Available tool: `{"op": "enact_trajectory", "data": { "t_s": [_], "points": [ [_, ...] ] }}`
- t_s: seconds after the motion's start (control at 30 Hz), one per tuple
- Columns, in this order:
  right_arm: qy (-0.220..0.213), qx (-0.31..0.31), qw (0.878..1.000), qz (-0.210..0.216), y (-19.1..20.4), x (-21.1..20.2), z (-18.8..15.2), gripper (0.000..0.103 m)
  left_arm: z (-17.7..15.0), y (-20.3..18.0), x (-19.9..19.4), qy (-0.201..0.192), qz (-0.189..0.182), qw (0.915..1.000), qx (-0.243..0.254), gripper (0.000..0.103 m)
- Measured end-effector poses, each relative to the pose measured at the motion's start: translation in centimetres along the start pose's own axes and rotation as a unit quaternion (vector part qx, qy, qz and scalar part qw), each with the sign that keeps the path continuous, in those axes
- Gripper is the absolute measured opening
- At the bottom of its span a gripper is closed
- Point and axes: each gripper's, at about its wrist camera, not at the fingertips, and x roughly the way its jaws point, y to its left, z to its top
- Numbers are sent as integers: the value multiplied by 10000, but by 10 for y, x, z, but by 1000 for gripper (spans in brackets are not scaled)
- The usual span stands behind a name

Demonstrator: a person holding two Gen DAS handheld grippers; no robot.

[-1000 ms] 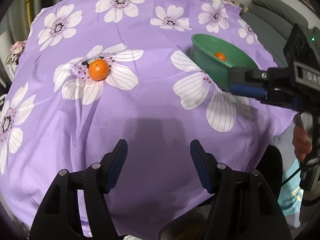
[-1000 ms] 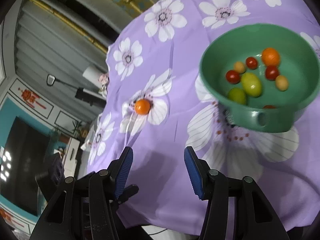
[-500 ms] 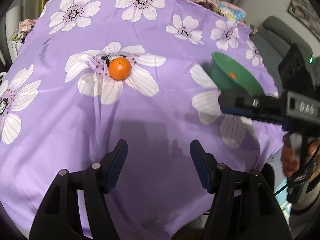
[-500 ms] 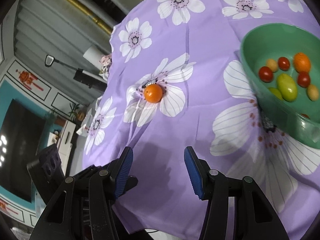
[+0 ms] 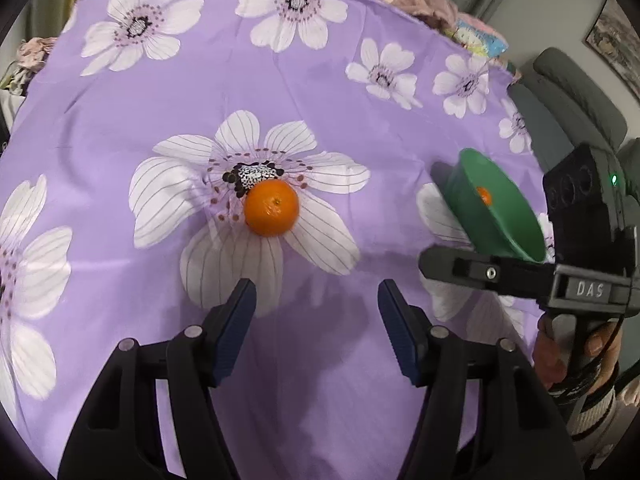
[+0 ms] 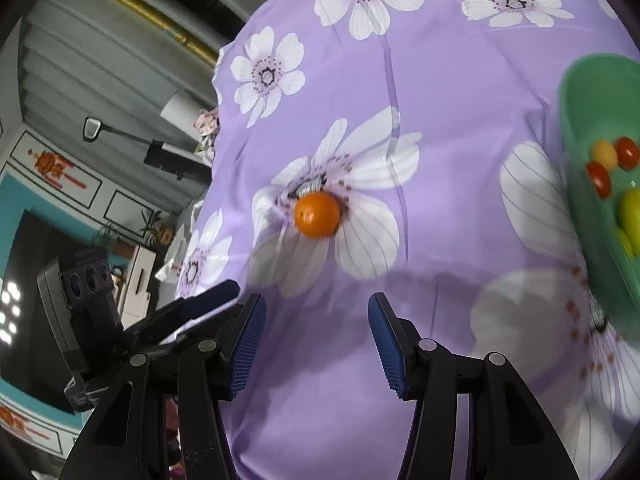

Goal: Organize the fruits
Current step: 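Move the right gripper back to the tangerine on the cloth, then close the right gripper around the tangerine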

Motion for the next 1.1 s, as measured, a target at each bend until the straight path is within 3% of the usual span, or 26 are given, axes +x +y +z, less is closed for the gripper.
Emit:
{"op": "enact_trajectory", "data": {
  "t_s": [0.43, 0.7, 1.1],
  "points": [
    [215, 188, 9995, 121, -6, 55, 44, 54, 42, 15, 47, 302, 448, 9979, 348, 47],
    [388, 213, 9989, 157, -9, 79, 53, 54, 49, 20, 61, 377, 597, 9965, 448, 47],
    [561, 95, 9982, 213, -7, 96, 54, 52, 52, 23, 69, 429, 481, 9970, 418, 45]
  ]
}}
